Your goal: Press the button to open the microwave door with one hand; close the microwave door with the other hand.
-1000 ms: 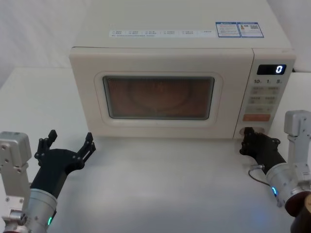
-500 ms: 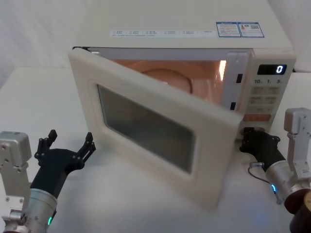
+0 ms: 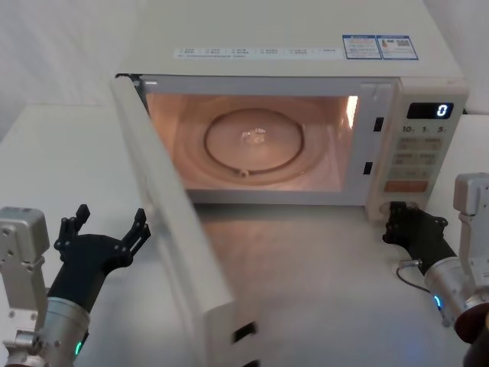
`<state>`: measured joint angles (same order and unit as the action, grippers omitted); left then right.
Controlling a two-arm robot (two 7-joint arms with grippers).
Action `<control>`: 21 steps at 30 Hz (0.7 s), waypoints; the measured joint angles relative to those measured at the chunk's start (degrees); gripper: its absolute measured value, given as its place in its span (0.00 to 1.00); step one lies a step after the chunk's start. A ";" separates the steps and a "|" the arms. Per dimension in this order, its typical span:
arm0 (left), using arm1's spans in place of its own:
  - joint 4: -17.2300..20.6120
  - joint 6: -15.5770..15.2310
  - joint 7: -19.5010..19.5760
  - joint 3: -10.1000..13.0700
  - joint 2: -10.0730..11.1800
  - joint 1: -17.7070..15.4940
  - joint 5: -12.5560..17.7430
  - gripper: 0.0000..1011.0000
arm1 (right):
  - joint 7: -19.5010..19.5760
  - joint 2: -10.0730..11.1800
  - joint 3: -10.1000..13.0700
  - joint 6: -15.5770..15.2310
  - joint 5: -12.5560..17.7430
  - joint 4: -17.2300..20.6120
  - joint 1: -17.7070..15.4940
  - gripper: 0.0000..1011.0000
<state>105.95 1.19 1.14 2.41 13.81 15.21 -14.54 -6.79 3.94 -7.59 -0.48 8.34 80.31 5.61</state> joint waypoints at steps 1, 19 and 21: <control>0.00 0.00 0.00 0.00 0.00 0.00 0.00 0.99 | 0.01 0.03 0.03 -0.03 0.00 0.08 -0.11 0.00; 0.00 0.00 0.00 0.00 0.00 0.00 0.00 0.99 | 0.01 0.00 0.28 -0.38 0.04 -0.71 -0.42 0.00; 0.00 0.00 0.00 0.00 0.00 0.00 0.00 0.99 | -0.01 0.02 0.26 -0.53 0.03 -0.52 -0.54 0.00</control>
<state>105.95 1.19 1.14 2.42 13.81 15.21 -14.54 -6.80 3.96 -7.33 -1.00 8.37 79.79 5.07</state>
